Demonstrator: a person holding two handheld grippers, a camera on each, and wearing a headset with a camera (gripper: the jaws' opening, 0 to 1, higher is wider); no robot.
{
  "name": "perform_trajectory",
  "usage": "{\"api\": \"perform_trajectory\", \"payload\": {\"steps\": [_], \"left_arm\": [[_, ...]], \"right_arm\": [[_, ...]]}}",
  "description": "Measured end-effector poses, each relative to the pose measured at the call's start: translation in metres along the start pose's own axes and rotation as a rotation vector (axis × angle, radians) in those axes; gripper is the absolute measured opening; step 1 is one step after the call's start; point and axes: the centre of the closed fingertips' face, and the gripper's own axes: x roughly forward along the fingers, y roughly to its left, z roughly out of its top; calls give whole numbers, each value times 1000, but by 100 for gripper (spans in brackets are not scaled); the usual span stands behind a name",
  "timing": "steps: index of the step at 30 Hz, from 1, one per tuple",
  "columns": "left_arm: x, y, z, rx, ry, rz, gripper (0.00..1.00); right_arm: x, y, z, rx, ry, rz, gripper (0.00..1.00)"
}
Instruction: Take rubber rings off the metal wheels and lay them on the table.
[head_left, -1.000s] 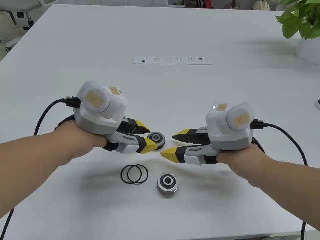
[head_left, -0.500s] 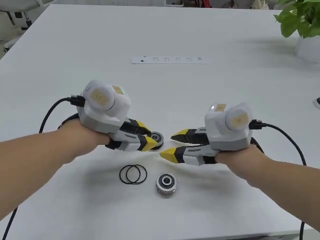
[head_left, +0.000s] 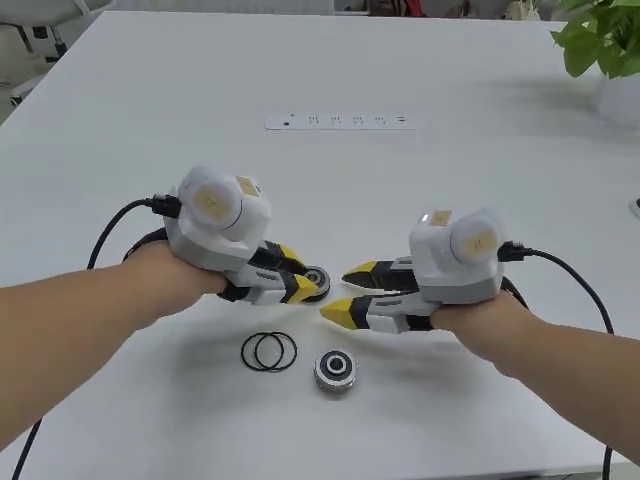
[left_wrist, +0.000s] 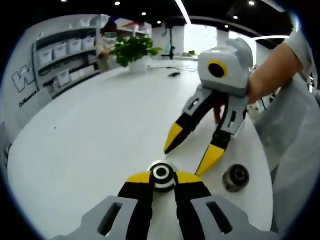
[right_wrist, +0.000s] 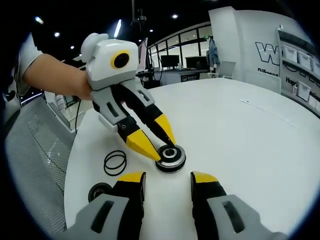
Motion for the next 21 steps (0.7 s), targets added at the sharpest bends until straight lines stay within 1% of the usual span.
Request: {"api": "perform_trajectory", "payload": {"steps": [7, 11, 21], "left_arm": [[1, 3, 0, -16, 11, 12, 14], [1, 3, 0, -4, 18, 14, 14], [1, 4, 0, -11, 27, 29, 14]], "right_arm": [[0, 0, 1, -1, -1, -1, 33], [-1, 0, 3, -1, -6, -3, 33], [1, 2, 8, -3, -13, -2, 33]]}}
